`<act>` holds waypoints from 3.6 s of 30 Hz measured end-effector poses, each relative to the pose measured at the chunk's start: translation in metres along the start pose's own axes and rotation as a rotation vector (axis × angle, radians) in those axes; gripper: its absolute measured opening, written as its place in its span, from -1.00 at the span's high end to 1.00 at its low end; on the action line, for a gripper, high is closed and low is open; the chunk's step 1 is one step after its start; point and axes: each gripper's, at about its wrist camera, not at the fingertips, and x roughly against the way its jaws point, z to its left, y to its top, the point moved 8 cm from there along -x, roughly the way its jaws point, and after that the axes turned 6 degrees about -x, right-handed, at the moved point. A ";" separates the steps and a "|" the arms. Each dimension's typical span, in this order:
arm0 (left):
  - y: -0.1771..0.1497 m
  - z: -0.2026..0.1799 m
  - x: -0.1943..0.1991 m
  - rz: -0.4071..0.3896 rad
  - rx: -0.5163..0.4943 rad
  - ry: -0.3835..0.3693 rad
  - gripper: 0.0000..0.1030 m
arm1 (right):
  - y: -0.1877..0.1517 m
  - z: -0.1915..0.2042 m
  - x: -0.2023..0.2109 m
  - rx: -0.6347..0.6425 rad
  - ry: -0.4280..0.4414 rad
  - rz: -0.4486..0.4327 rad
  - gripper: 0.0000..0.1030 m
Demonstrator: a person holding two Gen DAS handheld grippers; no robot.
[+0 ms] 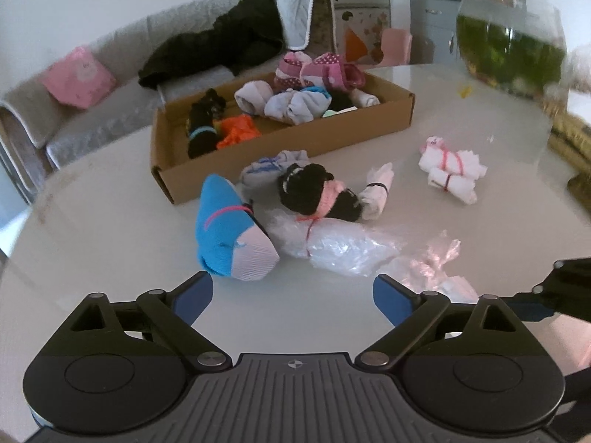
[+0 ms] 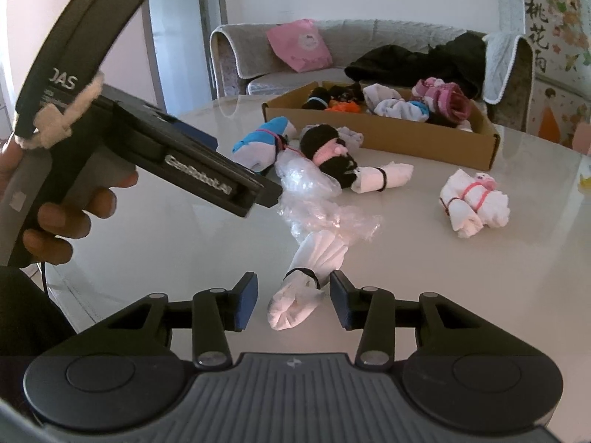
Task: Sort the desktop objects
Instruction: 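Grasp the plastic-wrapped bundle with the left tool while the right grasps the white black-banded sock, then carry both bundles over the box and open both tools to release them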
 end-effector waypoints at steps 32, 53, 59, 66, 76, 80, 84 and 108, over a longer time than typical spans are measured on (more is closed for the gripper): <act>0.015 -0.062 -0.029 0.042 0.123 -0.275 -0.30 | -0.002 -0.027 0.003 0.001 -0.047 0.020 0.24; 0.015 -0.045 -0.005 0.020 0.152 -0.211 0.17 | -0.002 -0.019 0.020 0.011 -0.022 -0.010 0.61; 0.023 -0.022 0.035 -0.032 0.157 -0.174 0.17 | 0.014 -0.038 0.048 -0.074 -0.022 -0.054 0.61; 0.078 0.038 0.042 -0.079 0.197 -0.078 0.16 | 0.106 -0.071 0.036 -0.093 -0.037 -0.124 0.61; 0.134 0.112 -0.046 -0.033 0.236 0.012 0.16 | 0.199 -0.116 -0.083 -0.046 -0.093 -0.055 0.61; 0.129 0.127 -0.085 0.029 0.225 0.047 0.16 | 0.190 -0.130 -0.116 -0.033 -0.127 0.005 0.61; 0.114 0.135 -0.103 0.059 0.228 0.045 0.16 | 0.180 -0.134 -0.120 -0.026 -0.136 0.036 0.61; 0.029 0.073 -0.039 0.121 0.252 -0.010 0.17 | 0.095 -0.103 -0.033 -0.123 -0.102 0.141 0.58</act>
